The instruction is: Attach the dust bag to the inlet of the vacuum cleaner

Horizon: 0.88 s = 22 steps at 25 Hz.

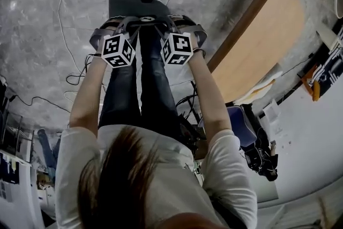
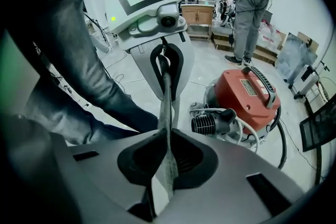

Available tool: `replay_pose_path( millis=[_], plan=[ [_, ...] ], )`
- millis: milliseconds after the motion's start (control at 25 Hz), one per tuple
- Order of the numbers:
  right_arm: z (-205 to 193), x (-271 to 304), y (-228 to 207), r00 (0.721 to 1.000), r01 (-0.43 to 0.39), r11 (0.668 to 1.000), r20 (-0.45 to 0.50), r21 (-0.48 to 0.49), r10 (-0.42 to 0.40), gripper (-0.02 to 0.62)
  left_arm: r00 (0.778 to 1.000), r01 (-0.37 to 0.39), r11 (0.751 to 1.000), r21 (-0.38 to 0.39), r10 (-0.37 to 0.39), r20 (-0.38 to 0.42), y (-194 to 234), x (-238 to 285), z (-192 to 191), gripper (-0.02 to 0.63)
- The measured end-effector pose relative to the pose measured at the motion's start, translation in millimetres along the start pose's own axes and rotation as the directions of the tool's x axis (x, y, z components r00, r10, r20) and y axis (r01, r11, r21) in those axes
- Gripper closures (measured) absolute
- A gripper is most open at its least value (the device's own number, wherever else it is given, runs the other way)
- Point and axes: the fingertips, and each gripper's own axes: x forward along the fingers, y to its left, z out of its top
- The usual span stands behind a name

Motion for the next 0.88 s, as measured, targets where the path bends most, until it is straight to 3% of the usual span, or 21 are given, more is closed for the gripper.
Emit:
replay_pose_path(
  millis=[560,880],
  plan=[
    [-35.8,72.6,-29.6,0.997,0.043,0.999,-0.056,-0.004,-0.044,0.566,0.997,-0.020,0.998,-0.051,0.016,-0.079,32.4,71.5,-44.0,0.568],
    [-33.1,66.2,-39.8,0.995,0.093,0.996,-0.041,0.005,-0.093,0.568,0.996,-0.059,0.998,0.002,0.059,-0.065,43.3,65.5,-38.0,0.568]
  ],
)
